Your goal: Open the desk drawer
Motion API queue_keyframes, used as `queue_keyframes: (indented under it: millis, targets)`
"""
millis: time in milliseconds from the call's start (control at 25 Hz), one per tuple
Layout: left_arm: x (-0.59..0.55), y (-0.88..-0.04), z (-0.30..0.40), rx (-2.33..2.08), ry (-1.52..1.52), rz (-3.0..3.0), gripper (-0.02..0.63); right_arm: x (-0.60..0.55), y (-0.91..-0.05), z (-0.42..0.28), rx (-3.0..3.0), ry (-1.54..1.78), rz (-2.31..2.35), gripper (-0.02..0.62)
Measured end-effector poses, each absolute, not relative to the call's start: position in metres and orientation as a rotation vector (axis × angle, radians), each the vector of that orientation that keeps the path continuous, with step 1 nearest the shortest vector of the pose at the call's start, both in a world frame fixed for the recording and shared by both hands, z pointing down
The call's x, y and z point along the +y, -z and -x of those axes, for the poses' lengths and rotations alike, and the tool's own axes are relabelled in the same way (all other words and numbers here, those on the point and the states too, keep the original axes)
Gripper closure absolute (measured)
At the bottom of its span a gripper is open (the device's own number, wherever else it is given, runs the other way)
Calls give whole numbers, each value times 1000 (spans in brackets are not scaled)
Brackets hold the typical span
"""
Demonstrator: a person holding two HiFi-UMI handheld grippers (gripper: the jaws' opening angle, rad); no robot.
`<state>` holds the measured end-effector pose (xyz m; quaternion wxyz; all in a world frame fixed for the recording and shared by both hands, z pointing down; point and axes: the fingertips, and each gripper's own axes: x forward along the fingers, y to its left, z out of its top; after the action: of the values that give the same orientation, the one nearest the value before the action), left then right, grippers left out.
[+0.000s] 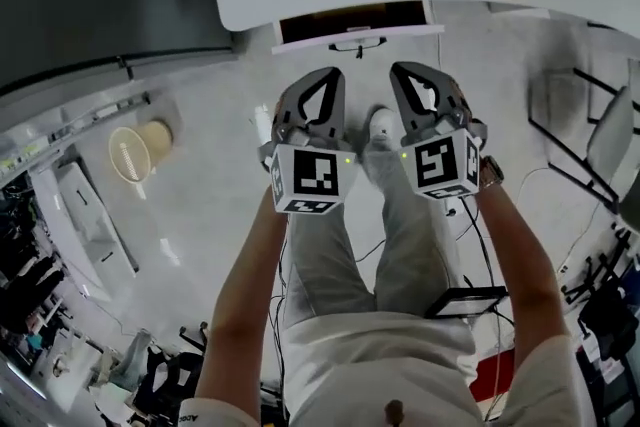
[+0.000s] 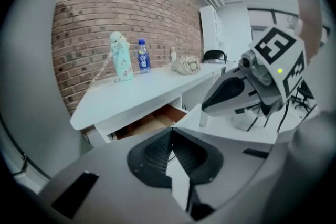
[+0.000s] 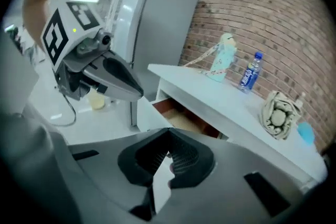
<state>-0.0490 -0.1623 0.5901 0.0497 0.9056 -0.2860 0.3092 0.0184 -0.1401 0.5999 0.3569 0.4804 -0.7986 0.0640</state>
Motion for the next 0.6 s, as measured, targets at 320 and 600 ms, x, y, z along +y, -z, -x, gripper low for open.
queue_keyframes:
  millis: [320, 600]
  targets:
    - [-160, -443, 76, -984, -524, -2650, 598, -132, -437, -39, -2292, -404, -1510, 569]
    - [-139, -318, 101, -1054, -362, -2616, 598, -99, -301, -74, -2347, -343, -1714, 569]
